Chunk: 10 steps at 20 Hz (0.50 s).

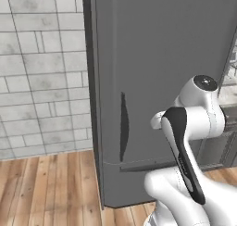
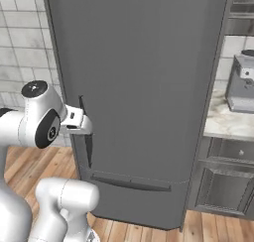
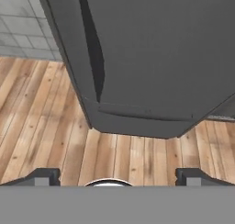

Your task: Take the donuts from the fridge and place them on the empty tray on the dining counter.

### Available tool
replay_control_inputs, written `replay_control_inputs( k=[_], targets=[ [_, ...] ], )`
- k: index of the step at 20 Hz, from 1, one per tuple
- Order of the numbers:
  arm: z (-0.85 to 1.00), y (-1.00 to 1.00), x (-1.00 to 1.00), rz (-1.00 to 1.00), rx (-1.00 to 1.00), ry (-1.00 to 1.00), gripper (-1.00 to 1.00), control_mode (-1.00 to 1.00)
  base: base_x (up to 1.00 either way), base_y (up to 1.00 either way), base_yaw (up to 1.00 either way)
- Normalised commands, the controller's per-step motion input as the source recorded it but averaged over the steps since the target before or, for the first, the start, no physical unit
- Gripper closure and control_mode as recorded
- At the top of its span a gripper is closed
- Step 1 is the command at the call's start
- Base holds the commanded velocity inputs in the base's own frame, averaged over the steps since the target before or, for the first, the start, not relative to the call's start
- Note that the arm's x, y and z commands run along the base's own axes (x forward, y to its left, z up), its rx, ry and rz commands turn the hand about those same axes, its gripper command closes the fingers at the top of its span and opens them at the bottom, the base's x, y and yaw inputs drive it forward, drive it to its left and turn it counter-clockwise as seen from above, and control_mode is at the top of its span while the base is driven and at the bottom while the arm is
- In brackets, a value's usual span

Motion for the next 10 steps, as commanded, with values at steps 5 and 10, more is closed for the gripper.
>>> replay_control_inputs(
  k=[5,10],
  targets=[
    [0.0,0.0,0.0,0.0,0.0,0.0,-1.0,1.0,-0.37,0.64,0.0],
    [0.0,0.0,0.0,0.0,0.0,0.0,-1.0,1.0,-0.21,0.58,0.0]
  ],
)
